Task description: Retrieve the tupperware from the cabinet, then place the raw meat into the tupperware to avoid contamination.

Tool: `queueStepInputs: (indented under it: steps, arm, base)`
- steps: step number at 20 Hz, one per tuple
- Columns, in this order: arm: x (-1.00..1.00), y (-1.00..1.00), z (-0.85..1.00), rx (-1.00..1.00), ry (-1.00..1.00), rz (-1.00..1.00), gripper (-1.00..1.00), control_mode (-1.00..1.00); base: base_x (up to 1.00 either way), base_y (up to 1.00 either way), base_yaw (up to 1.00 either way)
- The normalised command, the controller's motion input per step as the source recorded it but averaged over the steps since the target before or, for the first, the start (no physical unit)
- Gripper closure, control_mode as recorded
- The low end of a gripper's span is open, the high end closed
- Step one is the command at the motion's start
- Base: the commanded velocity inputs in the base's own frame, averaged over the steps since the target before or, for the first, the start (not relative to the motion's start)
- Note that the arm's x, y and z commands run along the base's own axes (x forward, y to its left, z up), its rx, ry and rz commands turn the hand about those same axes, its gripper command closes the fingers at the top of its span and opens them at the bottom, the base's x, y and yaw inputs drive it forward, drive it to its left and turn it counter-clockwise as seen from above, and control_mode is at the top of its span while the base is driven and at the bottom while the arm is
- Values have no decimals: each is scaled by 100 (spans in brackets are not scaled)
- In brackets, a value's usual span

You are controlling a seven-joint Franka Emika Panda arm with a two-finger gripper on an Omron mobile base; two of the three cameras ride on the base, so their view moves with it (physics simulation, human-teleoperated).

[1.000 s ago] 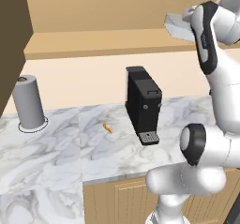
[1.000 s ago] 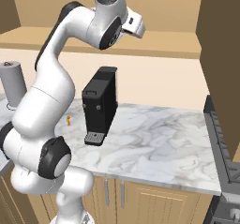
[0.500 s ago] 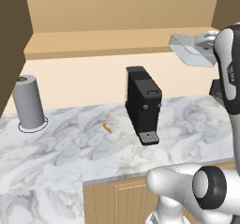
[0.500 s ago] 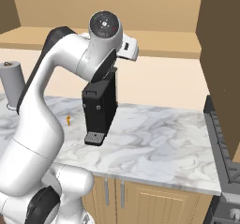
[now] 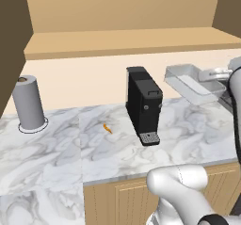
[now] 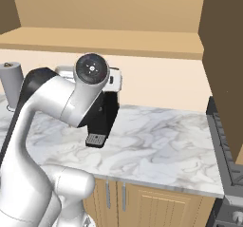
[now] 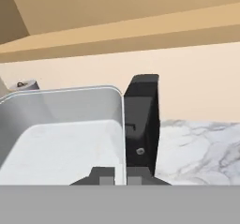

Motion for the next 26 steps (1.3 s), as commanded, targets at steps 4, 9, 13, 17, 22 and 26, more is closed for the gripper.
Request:
queueStepInputs:
  steps: [4,9,13,17,22,26]
  arm:
    - [-57,66,-66,-7,0,19,100,-100]
    - [-31,78,-75,-5,0,20,100,-100]
    - [-3,91,-81,-4,0,19,100,-100]
    - [8,89,-77,-4,0,16,100,-100]
    - [27,85,-77,-3,0,14,100,-100]
    - [44,80,-80,-1,0,11,100,-100]
  base:
    - [0,0,0]
    - [0,0,0]
    - [0,0,0]
    - [0,0,0]
    - [0,0,0]
    - [0,0,0]
